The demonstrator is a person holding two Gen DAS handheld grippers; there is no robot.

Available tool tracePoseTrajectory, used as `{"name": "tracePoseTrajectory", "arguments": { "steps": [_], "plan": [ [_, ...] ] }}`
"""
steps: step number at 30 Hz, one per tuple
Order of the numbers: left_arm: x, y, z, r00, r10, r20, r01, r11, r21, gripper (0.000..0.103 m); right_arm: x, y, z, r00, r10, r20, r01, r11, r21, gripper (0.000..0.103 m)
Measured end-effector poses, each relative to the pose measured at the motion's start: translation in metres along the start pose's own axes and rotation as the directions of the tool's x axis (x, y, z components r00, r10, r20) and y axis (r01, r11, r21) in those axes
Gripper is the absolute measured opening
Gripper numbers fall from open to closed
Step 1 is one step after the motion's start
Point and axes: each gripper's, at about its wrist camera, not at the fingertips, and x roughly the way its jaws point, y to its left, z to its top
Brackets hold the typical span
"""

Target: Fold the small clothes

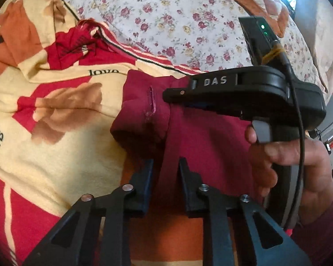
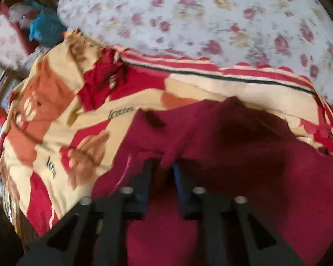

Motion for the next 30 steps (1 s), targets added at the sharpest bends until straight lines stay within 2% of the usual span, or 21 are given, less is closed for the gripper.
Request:
{"name": "tracePoseTrajectory", "arguments": {
  "steps": [1,5,8,12,13,14,15,16,17,18,20,22,23,24,27,29,30],
  "plan": [
    [-0.002,0.0,0.0,1.0,-0.007,0.002,0.007,1.0,0.0,0.0,-0.005,-0.001,-0.002,1.0,0.018,0.008,-0.018,1.0,0.012,0.009],
    [-0.017,-0.001,0.001,0.998,-0.057,0.028,0.057,0.998,0.007,0.0,-0.024,0.005,-0.003,0.995,0.086,0.04,-0.086,0.996,-0.001,0.009],
    [-0.019,0.002,0.003,0.998,-0.041,0.043,0.041,0.999,0.003,0.0,-0.019,0.021,-0.001,0.991,0.13,0.025,-0.129,0.991,-0.034,0.009],
    [-0.014,0.013,0.005,1.0,-0.007,0.028,0.008,0.999,-0.049,0.0,0.011,0.029,-0.004,0.997,0.079,0.001,-0.079,0.996,-0.052,0.009],
    [-0.013,0.015,0.006,1.0,0.002,0.029,0.0,0.998,-0.06,0.0,0.012,0.024,-0.005,0.996,0.091,0.006,-0.091,0.995,-0.034,0.012],
    [-0.013,0.018,0.007,1.0,0.005,0.031,-0.002,0.997,-0.076,0.005,0.008,0.018,-0.006,0.993,0.116,0.017,-0.116,0.993,-0.012,0.015],
    [-0.014,0.02,0.007,0.999,0.005,0.034,-0.002,0.996,-0.086,0.008,0.0,0.011,-0.008,0.989,0.143,0.026,-0.144,0.99,0.008,0.026],
    [-0.016,0.022,0.008,0.999,0.002,0.042,0.002,0.995,-0.098,0.009,-0.01,0.004,-0.01,0.987,0.16,0.034,-0.16,0.987,0.019,0.042],
    [-0.017,0.023,0.008,0.999,-0.003,0.051,0.008,0.994,-0.105,0.009,-0.022,-0.003,-0.014,0.987,0.151,0.052,-0.152,0.988,0.021,0.048],
    [-0.02,0.024,0.009,0.998,-0.005,0.064,0.012,0.994,-0.109,0.009,-0.032,-0.009,-0.017,0.989,0.128,0.075,-0.13,0.991,0.016,0.053],
    [-0.023,0.021,0.01,0.995,0.006,0.098,0.004,0.995,-0.103,0.009,-0.056,-0.032,-0.024,0.992,0.044,0.122,-0.045,0.999,0.003,0.054],
    [-0.024,0.018,0.012,0.993,0.009,0.121,0.001,0.997,-0.082,0.009,-0.08,-0.067,-0.031,0.983,-0.069,0.167,0.065,0.997,0.033,0.054],
    [-0.024,0.015,0.012,0.992,0.009,0.125,0.0,0.997,-0.072,0.01,-0.092,-0.096,-0.034,0.973,-0.135,0.187,0.12,0.989,0.089,0.054],
    [-0.022,0.012,0.012,0.992,0.01,0.125,-0.003,0.998,-0.06,0.01,-0.098,-0.115,-0.035,0.968,-0.167,0.188,0.143,0.98,0.135,0.054],
    [-0.014,0.007,0.012,0.994,0.042,0.1,-0.038,0.999,-0.036,0.011,-0.113,-0.185,-0.042,0.95,-0.253,0.182,0.191,0.934,0.301,0.054],
    [-0.005,0.006,0.01,0.995,0.075,0.072,-0.074,0.997,-0.023,0.011,-0.114,-0.223,-0.047,0.93,-0.324,0.171,0.243,0.895,0.375,0.053],
    [0.0,0.006,0.01,0.994,0.091,0.058,-0.09,0.996,-0.019,0.011,-0.112,-0.235,-0.049,0.931,-0.327,0.164,0.242,0.885,0.398,0.051]
  ]
}}
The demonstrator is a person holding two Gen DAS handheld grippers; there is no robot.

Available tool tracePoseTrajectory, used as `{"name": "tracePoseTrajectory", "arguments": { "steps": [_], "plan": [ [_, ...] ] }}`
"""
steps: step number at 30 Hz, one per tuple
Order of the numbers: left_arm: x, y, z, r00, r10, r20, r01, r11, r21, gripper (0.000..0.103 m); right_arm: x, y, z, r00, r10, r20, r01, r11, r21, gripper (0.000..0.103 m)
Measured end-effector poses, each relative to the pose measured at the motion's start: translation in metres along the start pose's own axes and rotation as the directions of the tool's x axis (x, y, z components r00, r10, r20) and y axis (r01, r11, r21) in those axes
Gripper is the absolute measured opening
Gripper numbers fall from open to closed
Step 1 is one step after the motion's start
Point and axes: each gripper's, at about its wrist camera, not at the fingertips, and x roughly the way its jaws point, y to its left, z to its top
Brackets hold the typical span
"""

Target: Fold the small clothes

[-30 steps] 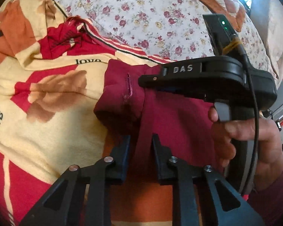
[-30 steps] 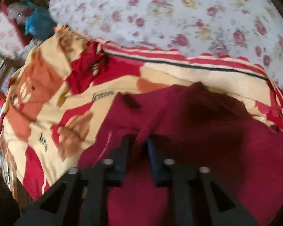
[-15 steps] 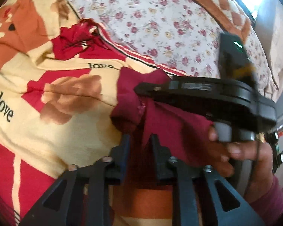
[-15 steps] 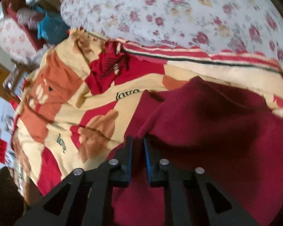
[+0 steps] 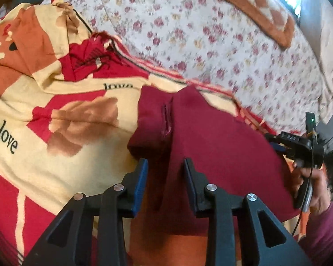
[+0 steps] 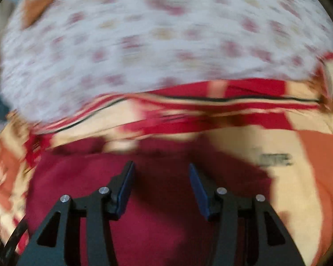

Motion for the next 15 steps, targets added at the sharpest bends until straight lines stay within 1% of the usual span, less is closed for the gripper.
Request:
{"name": "tracePoseTrajectory", "arguments": {
  "steps": [1,2,3,5,6,7,9,12,13,15],
  "plan": [
    [0.004,0.0,-0.001,1.0,0.016,-0.015,-0.016,1.0,0.002,0.011,0.007,-0.01,0.001,1.0,0.011,-0.01,-0.011,1.0,0.028,0.041],
    [0.009,0.001,-0.002,0.999,0.027,-0.026,-0.027,1.0,0.002,0.012,0.014,-0.016,0.001,1.0,0.026,-0.009,-0.025,0.999,0.043,0.038],
    [0.011,0.0,-0.002,0.999,0.035,-0.031,-0.035,0.999,0.003,0.013,0.017,-0.018,0.001,1.0,0.028,0.011,-0.028,0.999,0.029,0.037],
    [0.014,0.0,-0.004,0.998,0.048,-0.034,-0.048,0.999,0.007,0.014,0.02,-0.009,0.002,1.0,-0.011,0.025,0.011,1.0,-0.016,0.038],
    [0.015,0.0,-0.005,0.998,0.054,-0.033,-0.054,0.998,0.012,0.014,0.02,-0.004,0.002,0.999,-0.027,0.028,0.029,0.999,-0.041,0.041],
    [0.015,-0.001,-0.005,0.998,0.06,-0.029,-0.059,0.998,0.017,0.014,0.019,0.0,0.002,0.999,-0.029,0.028,0.031,0.998,-0.06,0.045],
    [0.014,-0.001,-0.007,0.997,0.068,-0.024,-0.067,0.997,0.026,0.014,0.012,0.004,0.001,0.999,-0.033,0.025,0.034,0.998,-0.06,0.045],
    [0.014,-0.002,-0.006,0.997,0.073,-0.021,-0.072,0.997,0.027,0.014,-0.009,0.012,-0.004,0.999,-0.002,0.042,0.003,0.999,-0.044,0.045],
    [0.013,-0.002,-0.006,0.997,0.075,-0.02,-0.074,0.997,0.029,0.014,-0.015,0.017,-0.006,0.999,0.012,0.043,-0.01,0.999,-0.052,0.047],
    [0.011,-0.003,-0.007,0.997,0.08,-0.015,-0.079,0.996,0.038,0.014,-0.025,0.04,-0.013,0.998,0.06,0.024,-0.057,0.993,-0.107,0.05]
  ]
}}
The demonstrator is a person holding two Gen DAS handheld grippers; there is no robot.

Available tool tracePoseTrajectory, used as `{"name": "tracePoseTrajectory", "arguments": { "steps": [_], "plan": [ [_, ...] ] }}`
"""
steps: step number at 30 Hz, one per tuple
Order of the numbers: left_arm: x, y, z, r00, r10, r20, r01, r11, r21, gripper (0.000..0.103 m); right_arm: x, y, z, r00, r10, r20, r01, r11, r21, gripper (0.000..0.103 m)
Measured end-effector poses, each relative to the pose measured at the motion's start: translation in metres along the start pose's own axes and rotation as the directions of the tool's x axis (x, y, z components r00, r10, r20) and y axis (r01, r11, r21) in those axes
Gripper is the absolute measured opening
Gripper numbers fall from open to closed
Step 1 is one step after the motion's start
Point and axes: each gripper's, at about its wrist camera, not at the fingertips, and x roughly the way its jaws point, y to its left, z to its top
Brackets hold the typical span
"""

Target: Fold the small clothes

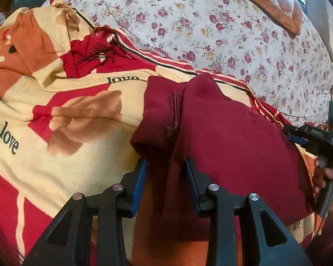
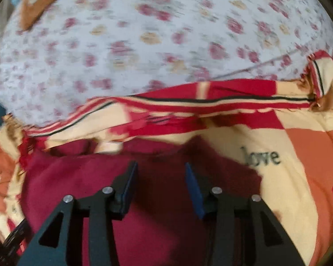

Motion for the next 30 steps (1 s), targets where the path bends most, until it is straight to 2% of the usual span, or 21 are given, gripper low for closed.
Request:
{"name": "tracePoseTrajectory", "arguments": {
  "steps": [6,12,15,18,24,30],
  "plan": [
    [-0.001,0.001,0.0,1.0,-0.002,0.0,0.002,1.0,0.004,0.014,0.008,0.091,-0.017,0.992,0.103,-0.079,-0.117,0.971,-0.209,0.05],
    [0.001,0.002,-0.001,1.0,-0.015,-0.012,0.015,1.0,-0.005,0.014,0.045,0.168,-0.029,0.984,0.116,-0.132,-0.153,0.936,-0.316,0.05],
    [0.003,0.004,0.0,0.999,-0.027,-0.02,0.026,1.0,-0.013,0.014,0.061,0.194,-0.026,0.986,0.104,-0.127,-0.144,0.921,-0.361,0.05],
    [0.004,0.006,0.0,0.999,-0.042,-0.026,0.042,0.999,-0.024,0.015,0.079,0.211,-0.022,0.992,0.061,-0.109,-0.099,0.916,-0.39,0.05],
    [0.007,0.006,0.002,0.998,-0.051,-0.027,0.051,0.998,-0.029,0.016,0.109,0.221,-0.012,0.991,0.046,-0.123,-0.088,0.927,-0.365,0.05],
    [0.007,0.007,0.002,0.998,-0.055,-0.032,0.054,0.998,-0.032,0.017,0.106,0.222,-0.012,0.993,0.036,-0.113,-0.078,0.92,-0.385,0.05]
  ]
}}
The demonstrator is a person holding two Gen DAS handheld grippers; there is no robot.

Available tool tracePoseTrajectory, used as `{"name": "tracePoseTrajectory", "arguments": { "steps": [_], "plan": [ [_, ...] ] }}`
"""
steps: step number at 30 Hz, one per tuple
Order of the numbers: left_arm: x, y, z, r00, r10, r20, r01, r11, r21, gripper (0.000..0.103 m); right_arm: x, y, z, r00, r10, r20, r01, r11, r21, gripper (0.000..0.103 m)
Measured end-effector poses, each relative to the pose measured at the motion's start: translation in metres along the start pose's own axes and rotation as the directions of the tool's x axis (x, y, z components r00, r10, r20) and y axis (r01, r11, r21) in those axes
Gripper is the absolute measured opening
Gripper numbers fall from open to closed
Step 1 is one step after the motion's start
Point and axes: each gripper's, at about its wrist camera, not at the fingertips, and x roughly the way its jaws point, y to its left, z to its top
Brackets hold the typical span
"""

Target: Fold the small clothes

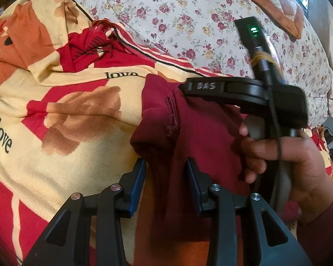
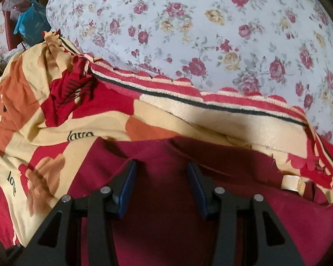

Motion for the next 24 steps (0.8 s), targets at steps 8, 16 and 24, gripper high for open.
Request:
{"name": "tracePoseTrajectory", "arguments": {
  "steps": [8,16,24],
  "plan": [
    [-0.003,0.004,0.001,1.0,-0.019,-0.003,0.019,1.0,-0.017,0.017,-0.045,-0.011,-0.019,0.997,0.075,0.034,-0.076,0.996,0.052,0.051],
    [-0.016,0.021,0.004,0.99,-0.139,0.019,0.14,0.984,-0.113,0.021,-0.036,-0.004,-0.018,0.99,0.125,-0.062,-0.119,0.988,0.094,0.069],
    [-0.011,0.012,0.004,0.993,-0.12,-0.004,0.12,0.99,-0.079,0.024,-0.009,0.045,-0.002,0.985,0.09,-0.149,-0.088,0.996,0.02,0.084]
  ]
}}
